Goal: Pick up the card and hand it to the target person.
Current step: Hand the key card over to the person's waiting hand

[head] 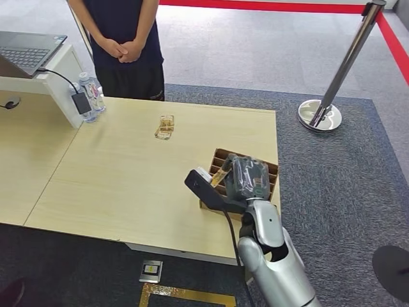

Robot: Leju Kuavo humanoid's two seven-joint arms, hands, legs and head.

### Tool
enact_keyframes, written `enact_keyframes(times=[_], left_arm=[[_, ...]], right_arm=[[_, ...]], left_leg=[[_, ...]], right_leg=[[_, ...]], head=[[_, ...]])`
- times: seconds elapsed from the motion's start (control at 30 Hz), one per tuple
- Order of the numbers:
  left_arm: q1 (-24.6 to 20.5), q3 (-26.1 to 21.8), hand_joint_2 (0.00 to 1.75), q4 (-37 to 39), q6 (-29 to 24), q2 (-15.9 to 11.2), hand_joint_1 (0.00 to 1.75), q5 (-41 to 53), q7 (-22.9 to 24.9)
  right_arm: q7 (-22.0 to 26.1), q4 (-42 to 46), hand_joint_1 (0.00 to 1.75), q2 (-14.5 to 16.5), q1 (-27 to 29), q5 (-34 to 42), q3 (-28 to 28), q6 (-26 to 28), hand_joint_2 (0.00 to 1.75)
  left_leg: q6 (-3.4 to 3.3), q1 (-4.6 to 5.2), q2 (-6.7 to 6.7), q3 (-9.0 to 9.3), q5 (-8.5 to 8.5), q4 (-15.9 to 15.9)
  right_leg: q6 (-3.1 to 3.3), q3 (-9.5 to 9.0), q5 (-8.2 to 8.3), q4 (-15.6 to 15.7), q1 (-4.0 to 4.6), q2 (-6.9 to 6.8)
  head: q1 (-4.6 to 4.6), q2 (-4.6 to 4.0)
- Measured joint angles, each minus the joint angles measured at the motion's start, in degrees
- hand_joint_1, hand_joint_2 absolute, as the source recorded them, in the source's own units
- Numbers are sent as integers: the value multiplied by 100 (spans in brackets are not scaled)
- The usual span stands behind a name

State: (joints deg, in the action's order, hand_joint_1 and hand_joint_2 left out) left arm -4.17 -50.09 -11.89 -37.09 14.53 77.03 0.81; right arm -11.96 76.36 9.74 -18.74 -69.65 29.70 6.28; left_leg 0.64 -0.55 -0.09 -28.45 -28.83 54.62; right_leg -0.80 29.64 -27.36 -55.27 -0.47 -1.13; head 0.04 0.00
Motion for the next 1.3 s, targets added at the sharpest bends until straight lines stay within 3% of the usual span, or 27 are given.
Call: enact_keyframes(times=[0.27,0.87,1.3], left_arm=[[-4,114,175,0,63,0,0,67,-28],[-7,196,175,0,67,-2,0,30,-30],[-8,237,175,0,66,-4,0,56,-43]], right_arm=[[289,-113,173,84,-438,523,9,1,175],[418,-1585,173,739,-1521,1053,12,11,175],[293,-2807,175,1033,-2611,1612,-39,380,175]], left_leg=[[0,0,1,-1,3,0],[2,-1,1,-5,5,0],[2,-1,1,-6,5,0]], right_leg=[[0,0,2,-1,0,0],[0,3,2,-3,0,0],[0,5,2,-3,0,0]], head=[[1,0],[0,0],[0,0]])
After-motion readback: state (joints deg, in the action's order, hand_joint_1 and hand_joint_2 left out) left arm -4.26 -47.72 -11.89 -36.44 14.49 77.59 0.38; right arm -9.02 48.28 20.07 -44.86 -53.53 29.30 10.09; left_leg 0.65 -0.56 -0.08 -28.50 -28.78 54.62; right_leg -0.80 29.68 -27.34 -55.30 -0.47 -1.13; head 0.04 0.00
